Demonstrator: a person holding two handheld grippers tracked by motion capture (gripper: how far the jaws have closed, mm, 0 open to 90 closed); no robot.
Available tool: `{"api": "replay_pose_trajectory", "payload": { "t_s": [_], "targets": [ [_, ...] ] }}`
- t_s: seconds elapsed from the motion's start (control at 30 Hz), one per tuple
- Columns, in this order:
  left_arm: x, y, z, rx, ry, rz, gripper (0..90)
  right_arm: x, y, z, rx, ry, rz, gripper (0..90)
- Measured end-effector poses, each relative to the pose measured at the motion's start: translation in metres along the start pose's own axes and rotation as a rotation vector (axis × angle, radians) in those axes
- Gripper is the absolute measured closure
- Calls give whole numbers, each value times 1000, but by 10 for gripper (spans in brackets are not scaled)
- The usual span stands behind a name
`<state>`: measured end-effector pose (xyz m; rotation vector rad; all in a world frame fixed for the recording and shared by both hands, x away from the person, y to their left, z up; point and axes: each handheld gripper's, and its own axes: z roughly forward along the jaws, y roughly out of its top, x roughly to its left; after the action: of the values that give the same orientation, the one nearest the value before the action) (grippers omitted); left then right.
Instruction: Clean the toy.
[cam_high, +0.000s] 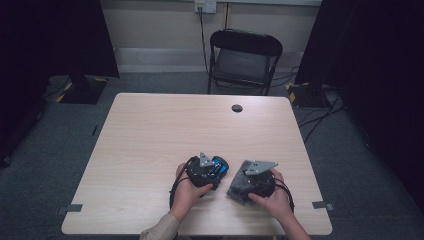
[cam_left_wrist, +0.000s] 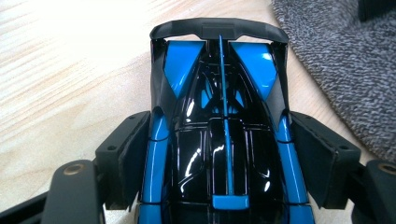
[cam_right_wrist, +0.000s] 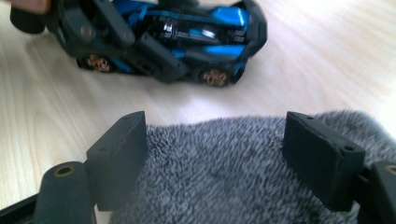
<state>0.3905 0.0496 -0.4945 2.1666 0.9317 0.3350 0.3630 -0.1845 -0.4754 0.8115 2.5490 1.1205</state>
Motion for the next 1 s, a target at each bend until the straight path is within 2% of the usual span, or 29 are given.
{"api": "replay_pose_trajectory", "payload": {
  "t_s": [0.13,0.27,0.4,0.57,0.63,0.77,0.83,0.93,1.0],
  "targets": [
    [1,1,0,4,0,4,256,-1,-11,-9,-8,-3,14,221],
    [0,1,0,7,3,2,256,-4,-16,-22,-4,-27,20,213],
    [0,1,0,5,6,2,255,-9,-21,-36,-7,-37,51,208],
    [0,1,0,7,7,1,255,-20,-27,-60,-45,-58,139,216],
    [0,1,0,9,8,2,255,-26,-30,-66,-38,-58,164,228],
    [0,0,-1,1,5,-4,256,-30,-41,-69,40,-106,123,248],
    [0,-1,-1,-3,6,-3,256,-32,-48,-68,49,-110,122,294],
    [0,-1,-1,-6,7,-2,255,-36,-58,-65,53,-113,150,344],
    [0,-1,0,-7,7,-1,255,-39,-63,-63,50,-121,167,343]
  ]
}}
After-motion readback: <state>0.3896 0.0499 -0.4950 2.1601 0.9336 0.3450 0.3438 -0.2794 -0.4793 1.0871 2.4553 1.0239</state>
